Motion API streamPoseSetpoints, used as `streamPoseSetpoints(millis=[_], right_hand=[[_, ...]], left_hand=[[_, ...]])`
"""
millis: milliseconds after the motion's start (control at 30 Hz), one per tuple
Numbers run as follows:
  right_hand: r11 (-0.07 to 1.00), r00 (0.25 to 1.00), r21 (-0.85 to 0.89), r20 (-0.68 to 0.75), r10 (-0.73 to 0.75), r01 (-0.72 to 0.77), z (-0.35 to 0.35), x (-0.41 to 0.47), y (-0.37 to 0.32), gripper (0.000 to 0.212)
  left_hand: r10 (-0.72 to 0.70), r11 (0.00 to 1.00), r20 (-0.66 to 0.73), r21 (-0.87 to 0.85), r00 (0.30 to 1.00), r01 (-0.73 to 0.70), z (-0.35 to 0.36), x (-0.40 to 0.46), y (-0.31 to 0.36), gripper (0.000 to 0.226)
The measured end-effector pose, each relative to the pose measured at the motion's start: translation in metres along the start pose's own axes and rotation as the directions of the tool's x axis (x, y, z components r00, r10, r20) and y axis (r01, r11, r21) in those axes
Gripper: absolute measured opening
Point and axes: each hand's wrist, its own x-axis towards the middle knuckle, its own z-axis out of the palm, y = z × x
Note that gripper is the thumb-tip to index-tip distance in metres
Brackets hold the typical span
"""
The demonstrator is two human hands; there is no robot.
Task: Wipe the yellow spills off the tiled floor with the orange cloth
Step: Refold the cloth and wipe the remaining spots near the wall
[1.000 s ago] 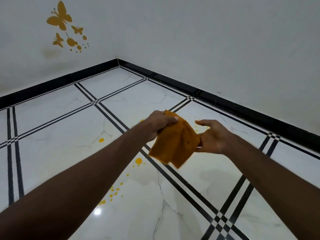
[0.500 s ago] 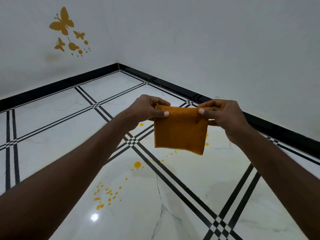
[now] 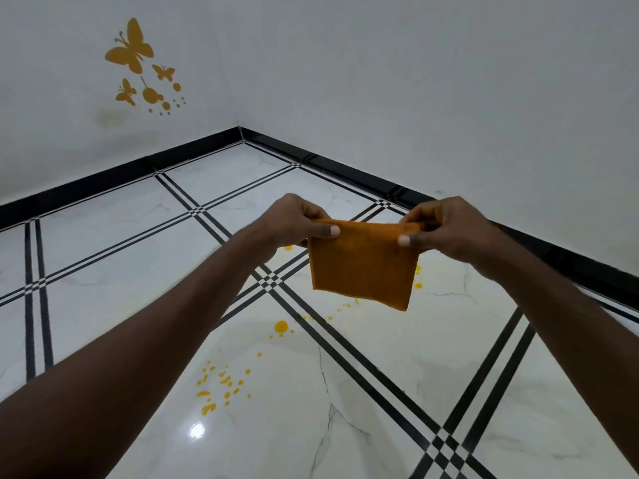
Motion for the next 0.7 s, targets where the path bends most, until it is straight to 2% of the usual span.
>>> streamPoseSetpoints(millis=[133, 167, 267, 333, 433, 533, 567, 633, 700], right_hand=[[0.98, 1.0, -0.195, 0.005, -0.028, 0.028, 0.011, 0.004, 0.004, 0.011], [0.986, 1.0, -0.165, 0.022, -0.023, 0.026, 0.011, 0.006, 0.003, 0.012], [0.991, 0.987, 0.125, 0.154, 0.037, -0.056, 0.02, 0.017, 0.007, 0.024], [0.981, 0.971, 0.159, 0.227, 0.073, -0.111, 0.042, 0.026, 0.014, 0.026], [0.991, 0.967, 0.066, 0.235, 0.102, -0.12, 0.088, 0.044, 0.024, 0.017], [0.989, 0.986, -0.15, 0.164, 0.022, 0.003, 0.13, 0.062, 0.031, 0.012], [0.972, 0.991, -0.232, 0.134, -0.003, 0.034, 0.142, 0.063, 0.034, 0.012], [0.957, 0.996, -0.285, 0.089, -0.024, 0.048, 0.174, 0.054, 0.05, 0.014], [0.926, 0.997, -0.373, 0.067, -0.034, 0.056, 0.215, 0.031, 0.084, 0.016]], left_hand=[[-0.003, 0.999, 0.097, 0.032, 0.995, -0.001, -0.005, -0.005, -0.014, 0.038], [-0.005, 1.0, 0.106, 0.024, 0.994, 0.002, -0.009, -0.007, -0.019, 0.041], [-0.026, 0.997, 0.157, -0.065, 0.987, 0.036, -0.016, -0.01, -0.041, 0.041], [-0.069, 0.994, 0.155, -0.075, 0.985, 0.082, -0.013, -0.011, -0.064, 0.036], [-0.113, 0.991, 0.043, -0.065, 0.993, 0.115, -0.002, -0.016, -0.111, 0.022], [-0.094, 0.995, -0.122, 0.015, 0.988, 0.096, 0.006, -0.018, -0.157, 0.008], [-0.086, 0.993, -0.176, 0.065, 0.981, 0.099, 0.011, -0.02, -0.167, 0.007], [-0.084, 0.976, -0.263, 0.174, 0.961, 0.133, 0.026, -0.03, -0.187, 0.013], [-0.114, 0.957, -0.275, 0.226, 0.955, 0.18, 0.054, -0.048, -0.217, 0.02]])
